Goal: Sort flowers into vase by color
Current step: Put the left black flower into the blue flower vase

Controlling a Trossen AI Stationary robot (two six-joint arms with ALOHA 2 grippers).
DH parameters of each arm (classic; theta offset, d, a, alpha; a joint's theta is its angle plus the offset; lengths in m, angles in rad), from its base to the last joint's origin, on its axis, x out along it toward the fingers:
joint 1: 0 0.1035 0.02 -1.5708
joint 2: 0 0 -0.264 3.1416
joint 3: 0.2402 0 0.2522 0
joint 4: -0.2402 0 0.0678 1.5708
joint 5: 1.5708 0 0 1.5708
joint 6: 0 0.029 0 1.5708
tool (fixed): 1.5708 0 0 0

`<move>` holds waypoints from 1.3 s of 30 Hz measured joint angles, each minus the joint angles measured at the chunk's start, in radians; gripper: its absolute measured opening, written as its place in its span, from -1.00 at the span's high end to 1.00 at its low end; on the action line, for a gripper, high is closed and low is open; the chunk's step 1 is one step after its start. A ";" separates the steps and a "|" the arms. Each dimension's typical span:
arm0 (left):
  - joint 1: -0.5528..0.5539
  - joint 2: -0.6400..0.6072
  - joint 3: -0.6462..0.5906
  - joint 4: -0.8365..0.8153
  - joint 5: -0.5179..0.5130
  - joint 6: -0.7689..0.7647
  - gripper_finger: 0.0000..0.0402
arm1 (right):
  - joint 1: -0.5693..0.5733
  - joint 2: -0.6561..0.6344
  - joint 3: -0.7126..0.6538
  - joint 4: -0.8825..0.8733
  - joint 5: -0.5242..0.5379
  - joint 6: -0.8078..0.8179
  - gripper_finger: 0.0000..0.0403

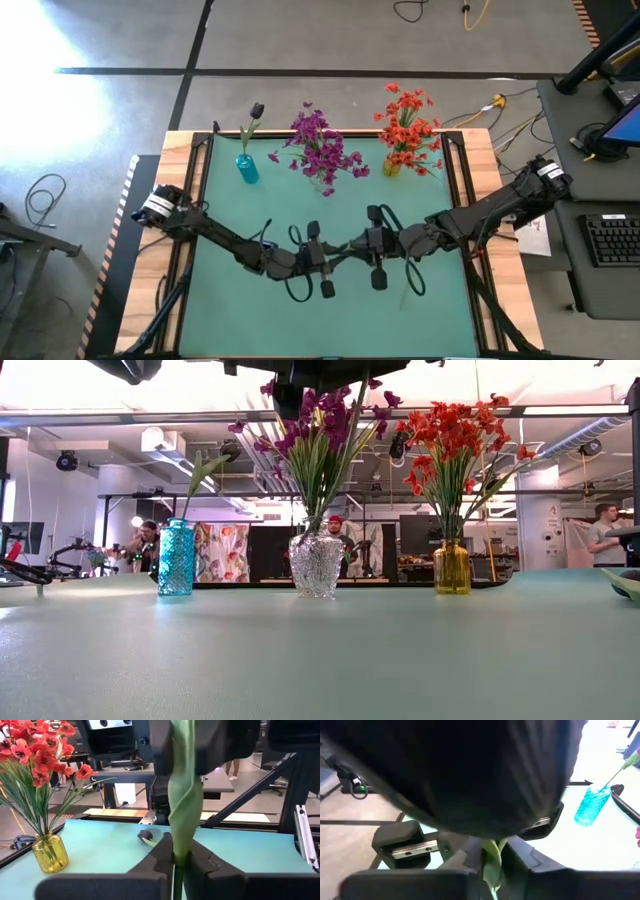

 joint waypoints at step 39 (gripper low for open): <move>0.349 -0.963 -0.584 0.040 -0.282 0.362 1.00 | 0.006 -0.083 -0.011 -0.095 0.020 0.058 -0.26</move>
